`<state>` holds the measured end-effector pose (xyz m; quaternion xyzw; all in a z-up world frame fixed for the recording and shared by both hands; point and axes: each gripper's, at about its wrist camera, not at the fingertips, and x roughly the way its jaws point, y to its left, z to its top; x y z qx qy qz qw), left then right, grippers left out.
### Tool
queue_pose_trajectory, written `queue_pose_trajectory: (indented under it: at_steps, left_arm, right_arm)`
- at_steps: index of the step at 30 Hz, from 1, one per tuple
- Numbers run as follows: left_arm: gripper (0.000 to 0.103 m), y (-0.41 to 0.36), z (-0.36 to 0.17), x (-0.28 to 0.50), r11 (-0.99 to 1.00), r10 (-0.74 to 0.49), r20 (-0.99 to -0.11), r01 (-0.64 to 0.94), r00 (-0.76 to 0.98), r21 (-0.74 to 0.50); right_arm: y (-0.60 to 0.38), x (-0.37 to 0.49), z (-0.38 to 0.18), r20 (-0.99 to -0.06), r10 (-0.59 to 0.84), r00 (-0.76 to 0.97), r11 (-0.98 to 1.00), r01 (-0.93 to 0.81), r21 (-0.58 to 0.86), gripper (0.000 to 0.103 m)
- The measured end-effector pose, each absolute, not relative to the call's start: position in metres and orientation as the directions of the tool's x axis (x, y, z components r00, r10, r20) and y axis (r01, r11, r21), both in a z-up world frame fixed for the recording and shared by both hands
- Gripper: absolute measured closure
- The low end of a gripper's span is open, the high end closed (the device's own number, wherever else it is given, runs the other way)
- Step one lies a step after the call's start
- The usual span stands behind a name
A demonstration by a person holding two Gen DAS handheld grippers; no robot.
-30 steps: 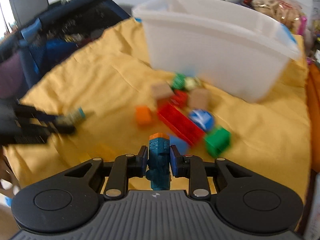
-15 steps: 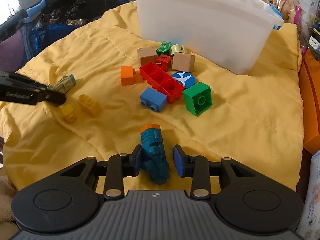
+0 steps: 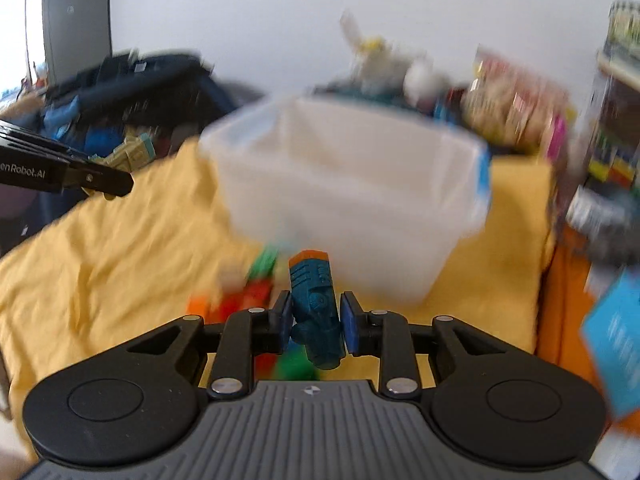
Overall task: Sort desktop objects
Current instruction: 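Carry both figures over the bin and open both tools to drop them, then grasp a small yellow brick with the left tool while the right tool grasps another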
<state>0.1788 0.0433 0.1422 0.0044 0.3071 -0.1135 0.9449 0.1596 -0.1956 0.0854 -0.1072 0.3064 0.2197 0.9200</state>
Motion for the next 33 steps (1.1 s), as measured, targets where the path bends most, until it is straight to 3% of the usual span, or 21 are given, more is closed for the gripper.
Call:
queue_pose_trajectory:
  at_steps: [6,9,13,14,16,19,22,26,33]
  left_arm:
    - [0.080,0.022,0.144,0.238,0.964,-0.257,-0.575,0.246,0.777,-0.098]
    - [0.079,0.009,0.130,0.262,0.970,-0.218,-0.602,0.237,0.768,-0.049]
    - [0.070,0.008,0.117,0.279,0.974,-0.188,-0.659,0.223,0.728,-0.032]
    - [0.070,0.012,0.119,0.274,0.974,-0.191,-0.655,0.222,0.731,-0.037]
    - [0.055,0.018,0.128,0.261,0.972,-0.211,-0.624,0.230,0.752,-0.052]
    - [0.040,0.030,0.141,0.232,0.973,-0.221,-0.568,0.221,0.793,-0.071]
    - [0.036,0.041,0.142,0.202,0.969,-0.242,-0.544,0.229,0.803,-0.093]
    - [0.033,0.050,0.106,0.165,0.970,-0.230,-0.639,0.224,0.734,-0.093]
    - [0.033,0.062,0.031,0.108,0.968,-0.235,-0.769,0.216,0.595,-0.128]
  right_arm:
    - [-0.180,0.220,0.121,-0.541,0.309,0.782,0.901,-0.423,-0.097,0.074]
    - [-0.175,0.248,0.120,-0.566,0.293,0.771,0.919,-0.390,-0.055,0.074]
    - [-0.165,0.276,0.102,-0.619,0.225,0.752,0.939,-0.336,-0.067,0.074]
    - [-0.164,0.278,0.096,-0.629,0.206,0.750,0.941,-0.328,-0.082,0.070]
    - [-0.163,0.281,0.092,-0.650,0.191,0.736,0.941,-0.325,-0.091,0.068]
    - [-0.167,0.263,0.104,-0.603,0.227,0.765,0.936,-0.341,-0.081,0.067]
    - [-0.175,0.238,0.118,-0.556,0.282,0.782,0.931,-0.363,-0.039,0.057]
    - [-0.180,0.207,0.121,-0.528,0.335,0.780,0.913,-0.408,-0.024,0.050]
    - [-0.162,0.147,0.052,-0.662,0.331,0.672,0.853,-0.514,-0.095,0.054]
